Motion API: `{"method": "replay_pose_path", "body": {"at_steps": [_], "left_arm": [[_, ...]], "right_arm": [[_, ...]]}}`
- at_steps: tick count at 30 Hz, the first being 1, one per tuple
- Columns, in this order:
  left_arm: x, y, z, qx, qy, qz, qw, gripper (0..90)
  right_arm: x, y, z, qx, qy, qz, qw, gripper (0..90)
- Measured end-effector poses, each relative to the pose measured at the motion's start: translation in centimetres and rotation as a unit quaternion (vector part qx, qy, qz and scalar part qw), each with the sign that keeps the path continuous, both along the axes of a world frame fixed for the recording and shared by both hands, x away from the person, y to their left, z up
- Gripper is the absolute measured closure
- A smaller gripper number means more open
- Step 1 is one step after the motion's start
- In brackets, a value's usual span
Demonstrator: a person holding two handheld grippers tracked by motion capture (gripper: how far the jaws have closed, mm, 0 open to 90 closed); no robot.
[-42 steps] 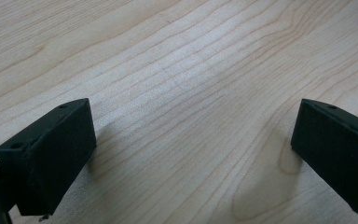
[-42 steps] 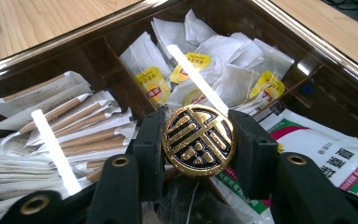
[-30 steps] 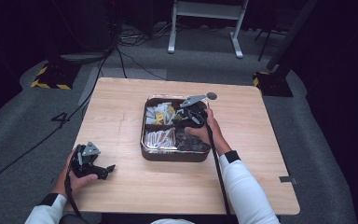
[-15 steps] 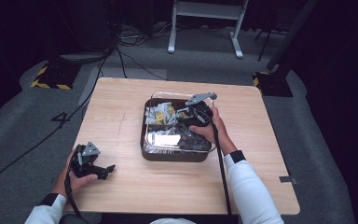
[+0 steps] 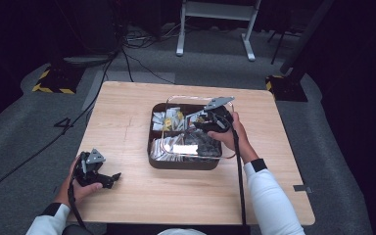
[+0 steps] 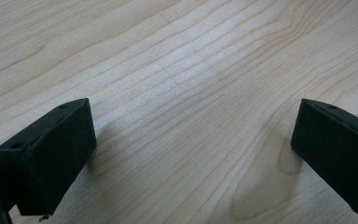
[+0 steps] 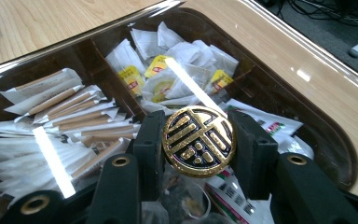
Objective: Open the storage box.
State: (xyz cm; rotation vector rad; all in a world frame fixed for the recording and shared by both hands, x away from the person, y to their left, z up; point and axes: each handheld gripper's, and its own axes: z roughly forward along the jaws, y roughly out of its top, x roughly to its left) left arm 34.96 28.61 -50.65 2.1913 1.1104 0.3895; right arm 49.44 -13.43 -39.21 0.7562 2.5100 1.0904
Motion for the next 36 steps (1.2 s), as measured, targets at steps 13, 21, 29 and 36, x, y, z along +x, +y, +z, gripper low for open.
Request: {"method": "replay_pose_path", "body": {"at_steps": [13, 21, 29, 36], "left_arm": [[0.0, 0.0, 0.0, 0.001, 0.000, 0.000, 1.0000, 0.1], [0.0, 0.0, 0.0, 0.001, 0.000, 0.000, 1.0000, 0.2], [0.0, 0.0, 0.0, 0.001, 0.000, 0.000, 1.0000, 0.1], [0.0, 0.0, 0.0, 0.000, 0.000, 0.000, 1.0000, 0.1]], "right_arm": [[-0.7, -2.8, 0.7, 0.003, -0.003, -0.010, 0.9999, 58.6], [-1.1, -4.6, 0.7, 0.009, -0.006, -0.021, 0.9997, 58.6], [-1.4, -6.7, 0.7, 0.007, -0.007, -0.036, 0.9993, 58.6], [-1.7, -8.5, 0.3, 0.007, -0.004, -0.045, 0.9990, 58.6]]}}
